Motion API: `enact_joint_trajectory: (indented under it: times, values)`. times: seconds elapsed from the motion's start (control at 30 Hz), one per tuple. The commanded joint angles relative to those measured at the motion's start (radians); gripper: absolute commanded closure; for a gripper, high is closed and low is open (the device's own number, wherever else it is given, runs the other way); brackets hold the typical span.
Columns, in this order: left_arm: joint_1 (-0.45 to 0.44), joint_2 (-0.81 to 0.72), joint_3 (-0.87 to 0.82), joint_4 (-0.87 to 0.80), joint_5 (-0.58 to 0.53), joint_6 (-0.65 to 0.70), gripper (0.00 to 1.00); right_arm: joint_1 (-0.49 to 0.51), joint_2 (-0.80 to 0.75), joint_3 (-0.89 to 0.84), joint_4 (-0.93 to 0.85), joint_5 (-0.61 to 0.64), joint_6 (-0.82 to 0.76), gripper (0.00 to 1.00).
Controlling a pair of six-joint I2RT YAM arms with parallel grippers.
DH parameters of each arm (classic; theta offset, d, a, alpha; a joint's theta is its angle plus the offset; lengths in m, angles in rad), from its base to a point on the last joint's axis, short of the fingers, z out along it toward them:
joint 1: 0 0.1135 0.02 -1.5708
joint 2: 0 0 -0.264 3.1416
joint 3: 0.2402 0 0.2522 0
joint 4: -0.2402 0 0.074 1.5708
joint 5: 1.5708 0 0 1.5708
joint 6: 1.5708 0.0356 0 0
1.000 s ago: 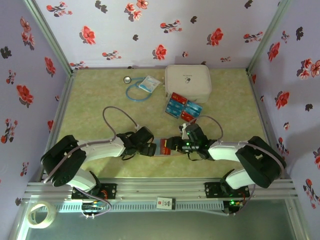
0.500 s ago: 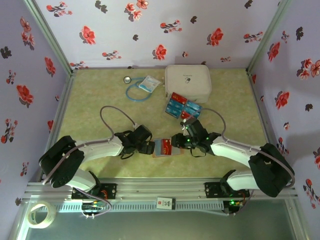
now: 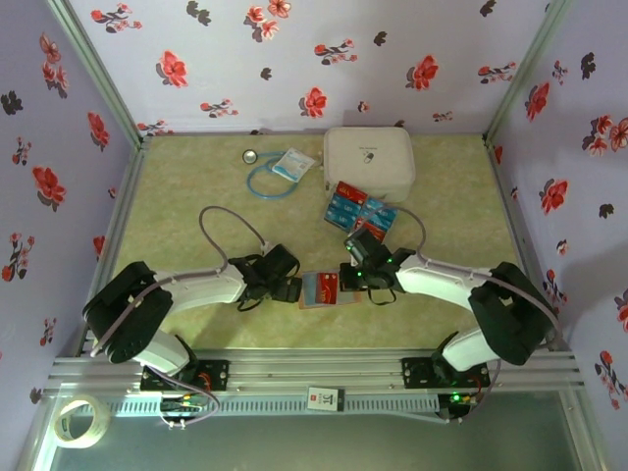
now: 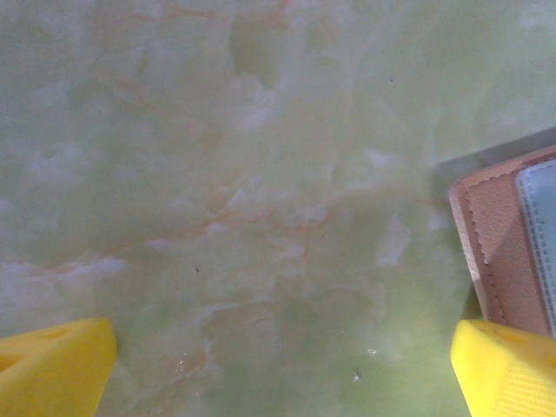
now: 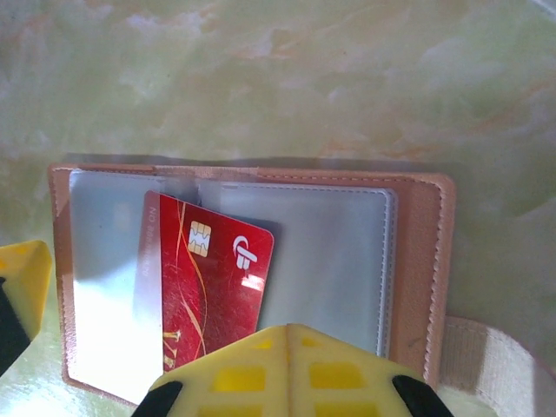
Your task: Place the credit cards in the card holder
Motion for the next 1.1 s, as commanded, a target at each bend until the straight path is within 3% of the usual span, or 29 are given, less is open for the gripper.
enact_joint_trajectory:
  times: [0.0, 1.07]
  values:
    - [0.011, 0.018, 0.016, -0.044, -0.038, 0.008, 0.0, 0.016, 0.03, 0.037, -0.021, 0.032, -0.019, 0.95]
    - [0.018, 0.051, 0.032, -0.037, -0.029, 0.014, 0.0, 0.103, 0.188, 0.165, 0.063, -0.033, 0.034, 0.96]
